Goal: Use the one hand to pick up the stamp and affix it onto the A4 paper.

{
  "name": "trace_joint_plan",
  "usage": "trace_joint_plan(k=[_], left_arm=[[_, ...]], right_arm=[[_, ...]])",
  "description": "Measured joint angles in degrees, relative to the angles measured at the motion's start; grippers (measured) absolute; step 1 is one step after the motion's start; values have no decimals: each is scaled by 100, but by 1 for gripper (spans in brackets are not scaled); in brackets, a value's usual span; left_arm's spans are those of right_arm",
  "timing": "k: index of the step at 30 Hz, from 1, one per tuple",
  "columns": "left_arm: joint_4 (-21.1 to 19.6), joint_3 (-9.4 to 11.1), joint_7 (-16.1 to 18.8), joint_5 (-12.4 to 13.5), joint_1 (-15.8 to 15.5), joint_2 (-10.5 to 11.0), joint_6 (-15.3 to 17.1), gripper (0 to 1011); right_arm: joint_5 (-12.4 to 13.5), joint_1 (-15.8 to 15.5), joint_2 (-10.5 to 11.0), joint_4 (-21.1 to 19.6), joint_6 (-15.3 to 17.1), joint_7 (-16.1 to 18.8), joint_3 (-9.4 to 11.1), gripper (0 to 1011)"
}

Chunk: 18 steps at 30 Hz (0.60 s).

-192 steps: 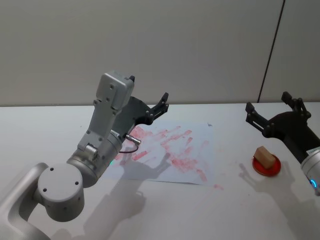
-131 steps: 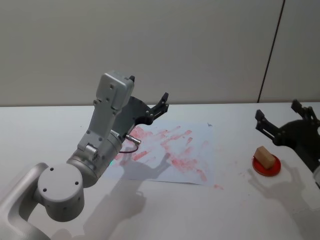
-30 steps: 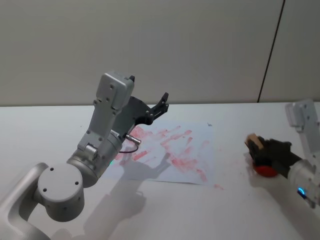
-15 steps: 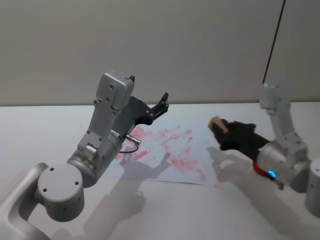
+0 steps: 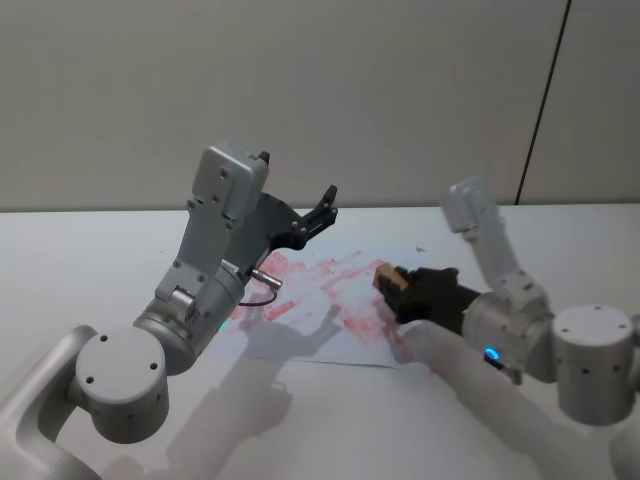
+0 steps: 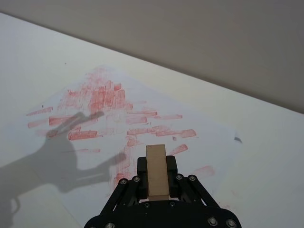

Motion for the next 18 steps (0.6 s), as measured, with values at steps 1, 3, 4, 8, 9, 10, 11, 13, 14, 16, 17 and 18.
trace_joint_plan(k=[1, 3, 4, 8, 9, 10, 11, 13, 14, 16, 17, 18], left_arm=[[0, 0, 0, 0, 0, 0, 0, 1001], [0, 0, 0, 0, 0, 0, 0, 1001], [0, 0, 0, 0, 0, 0, 0, 1001], [0, 0, 0, 0, 0, 0, 0, 1001], [0, 0, 0, 0, 0, 0, 0, 1001], [0, 0, 0, 0, 0, 0, 0, 1001], [0, 0, 0, 0, 0, 0, 0, 1001], [0, 0, 0, 0, 0, 0, 0, 1001], [0, 0, 0, 0, 0, 0, 0, 1001], [0, 0, 0, 0, 0, 0, 0, 1001], [0, 0, 0, 0, 0, 0, 0, 1001], [0, 0, 0, 0, 0, 0, 0, 1001]], right_arm=[[-55, 54, -55, 118, 23, 14, -43, 217], [-134, 133, -131, 267, 46, 32, -96, 217], [-161, 154, -150, 330, 52, 37, -119, 218], [-244, 247, -242, 538, 72, 48, -186, 218], [-257, 267, -262, 584, 75, 48, -200, 218], [-282, 296, -290, 651, 86, 47, -220, 218], [-292, 306, -301, 680, 89, 46, -228, 217], [-307, 327, -323, 738, 99, 39, -243, 217], [-318, 341, -339, 779, 105, 26, -252, 217], [-324, 356, -354, 818, 109, 9, -260, 217], [-327, 361, -365, 841, 115, -9, -262, 217], [-329, 362, -368, 847, 121, -22, -264, 217]])
